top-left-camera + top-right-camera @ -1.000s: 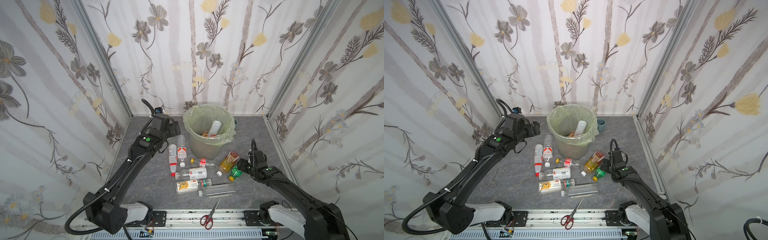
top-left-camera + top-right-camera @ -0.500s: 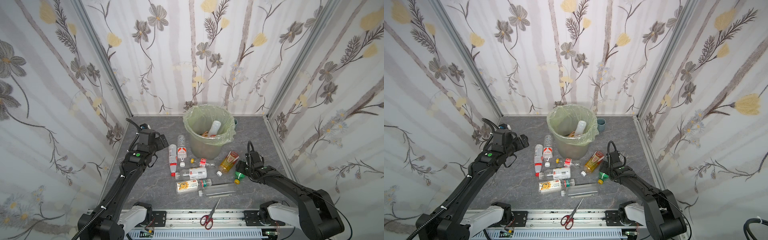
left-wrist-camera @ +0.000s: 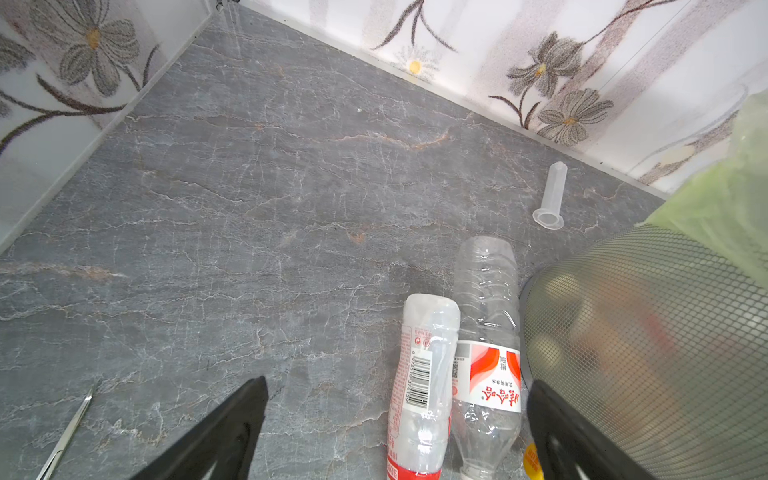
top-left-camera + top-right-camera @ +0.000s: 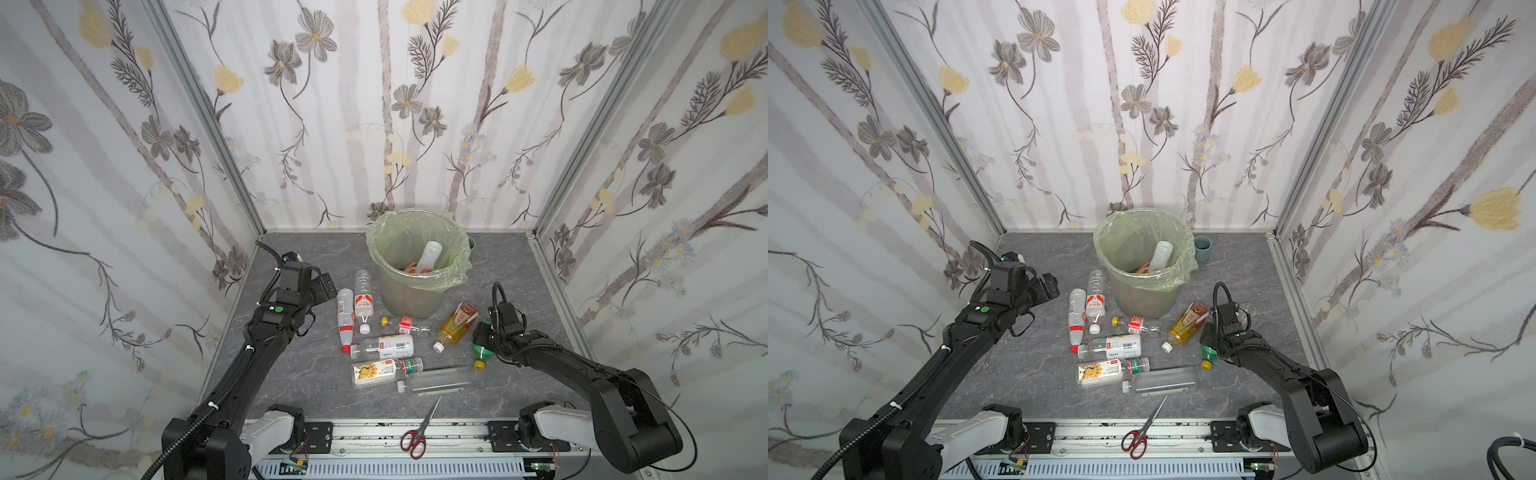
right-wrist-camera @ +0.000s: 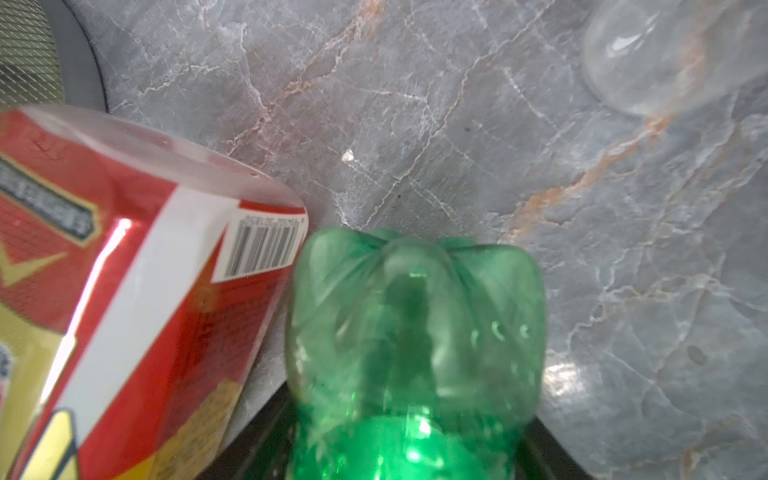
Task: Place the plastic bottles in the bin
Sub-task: 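Grasp the green soda bottle with the right gripper and lift it toward the bin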
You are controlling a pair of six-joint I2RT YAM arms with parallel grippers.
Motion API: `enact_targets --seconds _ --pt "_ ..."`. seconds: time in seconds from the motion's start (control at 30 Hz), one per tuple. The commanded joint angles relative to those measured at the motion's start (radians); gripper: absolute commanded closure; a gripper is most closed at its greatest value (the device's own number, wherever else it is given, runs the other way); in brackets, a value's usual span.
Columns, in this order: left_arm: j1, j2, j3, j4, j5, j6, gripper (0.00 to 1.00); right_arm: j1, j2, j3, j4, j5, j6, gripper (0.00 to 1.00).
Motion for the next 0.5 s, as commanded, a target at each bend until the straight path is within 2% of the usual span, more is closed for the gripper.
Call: enact_targets --seconds 0.0,0.3,0.47 --pt "0.003 0.007 -0.007 0.034 0.011 0.012 0.0 0.002 -0.056 0.033 -0.027 0.055 -0.011 0.4" --pt "0.004 0.031 -0.015 0.054 0.041 0.004 0.0 0.0 -0.244 0.215 -0.2 0.139 -0.128 0.41" --pt "0.005 0.034 -0.033 0.059 0.058 0.0 0.0 0.0 -0.29 0.389 -0.235 0.123 -0.245 0.41"
